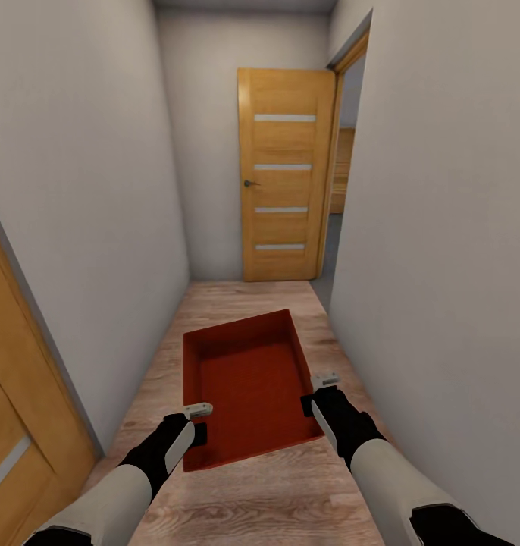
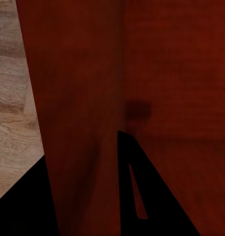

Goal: Move the two storage containers from the living room to the garage. In the garage, place one container on the floor and stack the other container on top of it (either order is fine).

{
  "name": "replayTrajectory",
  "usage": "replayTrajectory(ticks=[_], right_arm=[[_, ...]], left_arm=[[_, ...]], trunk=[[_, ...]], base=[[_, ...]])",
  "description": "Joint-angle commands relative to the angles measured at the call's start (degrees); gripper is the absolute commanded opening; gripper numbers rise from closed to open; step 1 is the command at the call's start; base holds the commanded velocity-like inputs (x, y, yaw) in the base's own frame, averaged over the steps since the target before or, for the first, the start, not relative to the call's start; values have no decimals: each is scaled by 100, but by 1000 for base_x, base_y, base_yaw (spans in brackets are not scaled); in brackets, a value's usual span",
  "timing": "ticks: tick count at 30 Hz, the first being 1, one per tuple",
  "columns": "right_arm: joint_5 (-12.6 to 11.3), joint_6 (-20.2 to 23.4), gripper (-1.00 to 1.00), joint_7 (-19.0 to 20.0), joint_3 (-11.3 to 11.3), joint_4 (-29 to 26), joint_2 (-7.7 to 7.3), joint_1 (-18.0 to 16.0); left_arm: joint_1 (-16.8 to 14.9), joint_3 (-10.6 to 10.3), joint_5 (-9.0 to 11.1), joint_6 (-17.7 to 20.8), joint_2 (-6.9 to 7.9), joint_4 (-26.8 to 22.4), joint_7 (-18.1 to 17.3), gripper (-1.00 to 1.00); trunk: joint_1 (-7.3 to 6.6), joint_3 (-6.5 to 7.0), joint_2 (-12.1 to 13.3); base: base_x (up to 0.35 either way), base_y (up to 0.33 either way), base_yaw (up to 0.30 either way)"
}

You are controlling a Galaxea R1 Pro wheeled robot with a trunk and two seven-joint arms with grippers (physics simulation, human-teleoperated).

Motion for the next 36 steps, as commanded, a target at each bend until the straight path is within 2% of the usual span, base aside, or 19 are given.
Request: replayTrajectory(ticks=[1,36], right_arm=[[-432,-30,-100,175,-31,-112,-4,-3],[-438,-30,-100,175,48,-112,-4,2]], left_arm=[[2,64,51,2,7,6,-2,-100],[2,65,50,2,7,-2,-2,-100]], trunk=[[0,0,0],[0,0,0]], base=[[324,0,0],[328,3,0]])
